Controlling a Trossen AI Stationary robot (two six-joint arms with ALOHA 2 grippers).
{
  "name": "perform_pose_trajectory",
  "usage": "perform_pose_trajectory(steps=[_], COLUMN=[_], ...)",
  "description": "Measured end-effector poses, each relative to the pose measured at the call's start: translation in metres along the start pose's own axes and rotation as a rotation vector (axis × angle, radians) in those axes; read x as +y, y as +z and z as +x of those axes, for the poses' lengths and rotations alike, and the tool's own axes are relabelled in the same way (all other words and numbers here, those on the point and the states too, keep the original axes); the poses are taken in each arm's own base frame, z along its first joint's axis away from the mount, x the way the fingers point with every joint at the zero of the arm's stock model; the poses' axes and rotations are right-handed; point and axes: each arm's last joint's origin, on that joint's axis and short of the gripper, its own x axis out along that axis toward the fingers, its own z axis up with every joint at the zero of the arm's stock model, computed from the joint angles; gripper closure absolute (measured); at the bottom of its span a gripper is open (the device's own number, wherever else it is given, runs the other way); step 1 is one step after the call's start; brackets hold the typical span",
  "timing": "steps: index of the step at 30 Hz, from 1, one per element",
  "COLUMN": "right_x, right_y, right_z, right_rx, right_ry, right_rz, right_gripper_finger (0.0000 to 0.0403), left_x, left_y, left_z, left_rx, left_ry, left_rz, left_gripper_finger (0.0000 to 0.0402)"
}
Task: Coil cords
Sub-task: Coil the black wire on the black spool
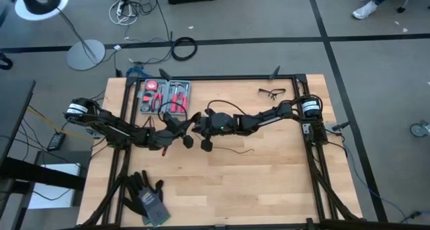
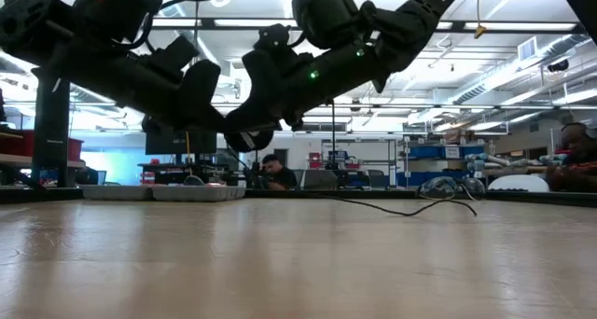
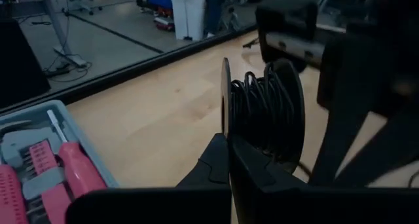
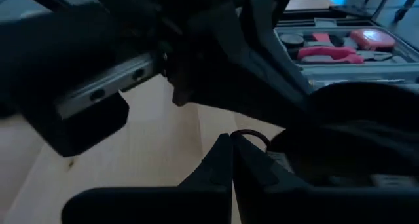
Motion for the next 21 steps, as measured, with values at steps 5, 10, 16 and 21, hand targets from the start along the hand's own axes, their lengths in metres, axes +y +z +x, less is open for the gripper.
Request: perform_pose_trajectory(steps=[5,10,16,21], right_x=[-0.003,-0.012,-0.026,-0.035], right_y=[0.004,0.012,0.024,0.028], right_z=[-0.005,-0.021,-0.039,-0.044], right_rx=[0.026,0.119,0.179,0.184], right_ry=[-0.006,-0.058,-0.107,-0.124], right_rz=[0.006,0.006,-0.012,-0.008], right_gripper_finger=[0.0403,0.0400,0.0401,0.0398], left_x=[0.001,0.002,0.000,-0.001], left_y=[-0.006,-0.009,-0.009,-0.009], left_z=[0.000,0.000,0.000,-0.001], left_rx=[0.053,0.092,0.111,0.121], left_ry=[-0.016,-0.041,-0.091,-0.121], left_rz=[0.048,0.072,0.063,0.031], left_gripper_finger=[0.0402,0.0402,0.0401,0.0401])
